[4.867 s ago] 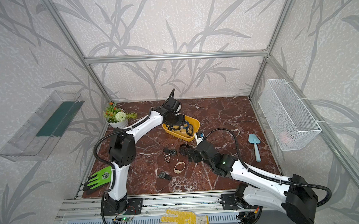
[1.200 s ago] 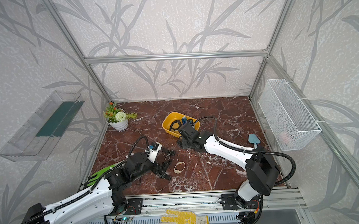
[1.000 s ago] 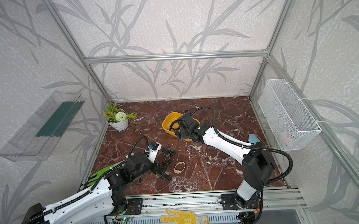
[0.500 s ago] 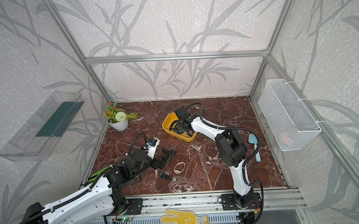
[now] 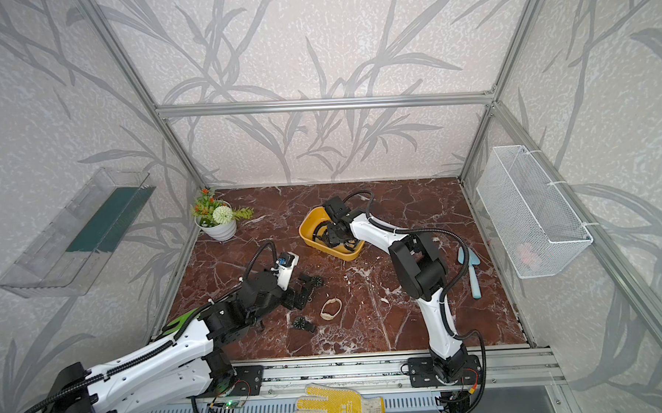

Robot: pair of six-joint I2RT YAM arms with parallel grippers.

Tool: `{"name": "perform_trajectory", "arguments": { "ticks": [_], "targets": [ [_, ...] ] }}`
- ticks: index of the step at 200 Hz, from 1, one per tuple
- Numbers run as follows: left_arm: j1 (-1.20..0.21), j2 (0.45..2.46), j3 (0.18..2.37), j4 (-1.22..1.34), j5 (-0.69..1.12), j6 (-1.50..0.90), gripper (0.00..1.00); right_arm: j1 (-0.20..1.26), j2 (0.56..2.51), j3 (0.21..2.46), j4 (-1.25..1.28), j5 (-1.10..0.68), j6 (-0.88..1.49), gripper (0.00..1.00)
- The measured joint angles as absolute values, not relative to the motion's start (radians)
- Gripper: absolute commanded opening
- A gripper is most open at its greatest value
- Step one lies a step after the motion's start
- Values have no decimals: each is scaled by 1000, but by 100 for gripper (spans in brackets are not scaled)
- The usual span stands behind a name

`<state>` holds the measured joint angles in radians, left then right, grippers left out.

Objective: Put the watch into the storage box
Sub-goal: Place the watch in the storage box, then pick up the watch at the center of the board.

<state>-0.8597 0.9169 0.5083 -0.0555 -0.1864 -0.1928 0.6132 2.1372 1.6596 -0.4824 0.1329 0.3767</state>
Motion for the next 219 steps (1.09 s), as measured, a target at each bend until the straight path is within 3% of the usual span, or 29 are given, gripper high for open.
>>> {"name": "perform_trajectory", "arguments": {
  "ticks": [41, 101, 133, 177, 219],
  "targets": [
    [-860, 935, 509, -56, -185, -192, 99, 613, 2144, 1668, -484, 141, 394, 39],
    [-860, 936, 509, -56, -185, -191, 99, 610, 2140, 1667, -484, 149, 399, 54],
    [-860, 931, 509, -56, -185, -190, 99, 609, 2068, 1644, -482, 149, 396, 68],
    [-860, 894, 508, -63, -177, -194, 99, 611, 1868, 1560, -462, 132, 395, 72],
    [-860, 838, 496, -107, -144, -232, 99, 635, 1665, 1331, -440, 106, 395, 72]
  ]
}}
